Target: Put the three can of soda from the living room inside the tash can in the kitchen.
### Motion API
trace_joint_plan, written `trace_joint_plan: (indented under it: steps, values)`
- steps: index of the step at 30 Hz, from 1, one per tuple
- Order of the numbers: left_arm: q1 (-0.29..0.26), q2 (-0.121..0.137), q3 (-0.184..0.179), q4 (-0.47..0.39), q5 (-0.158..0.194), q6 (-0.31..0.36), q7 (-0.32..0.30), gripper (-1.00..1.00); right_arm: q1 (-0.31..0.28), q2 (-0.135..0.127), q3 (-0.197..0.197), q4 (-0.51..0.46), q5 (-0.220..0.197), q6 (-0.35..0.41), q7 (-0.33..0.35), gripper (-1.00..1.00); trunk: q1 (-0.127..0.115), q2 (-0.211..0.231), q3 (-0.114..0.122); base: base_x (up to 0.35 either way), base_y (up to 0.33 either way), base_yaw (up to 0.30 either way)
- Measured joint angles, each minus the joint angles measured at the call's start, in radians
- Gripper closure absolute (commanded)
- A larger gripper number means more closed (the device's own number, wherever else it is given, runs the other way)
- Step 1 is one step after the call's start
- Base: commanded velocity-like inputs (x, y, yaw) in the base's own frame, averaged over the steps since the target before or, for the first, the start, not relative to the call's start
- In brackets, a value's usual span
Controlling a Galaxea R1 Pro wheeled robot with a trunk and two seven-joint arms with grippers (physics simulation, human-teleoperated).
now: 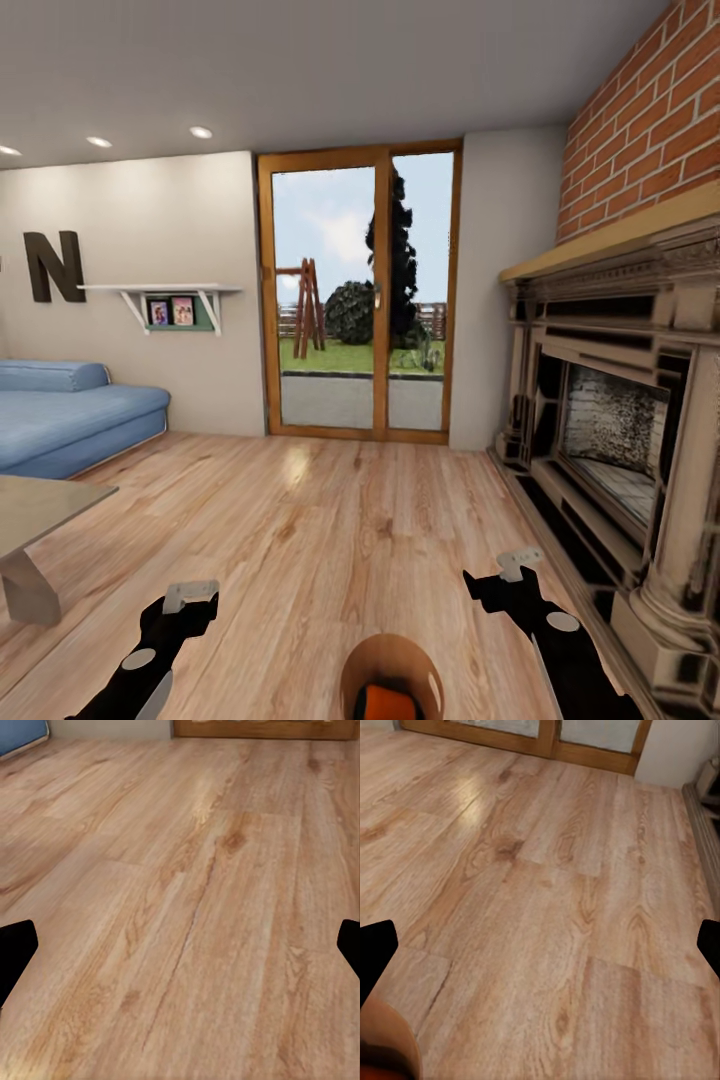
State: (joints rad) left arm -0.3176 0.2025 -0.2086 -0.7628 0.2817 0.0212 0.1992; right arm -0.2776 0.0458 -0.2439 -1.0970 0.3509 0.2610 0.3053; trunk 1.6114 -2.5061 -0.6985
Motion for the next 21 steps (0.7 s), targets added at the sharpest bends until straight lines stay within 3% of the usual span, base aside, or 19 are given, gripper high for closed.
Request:
trace_joint_plan:
  steps: [21]
  values:
    - [0.0, -0.001, 0.0, 0.001, -0.006, 0.0, -0.001, -1.0, 0.0, 0.002, 0.0, 0.008, 0.0, 0.0, -0.002, -1.0, -0.009, 0.005, 0.081, 0.0, 0.0, 0.0]
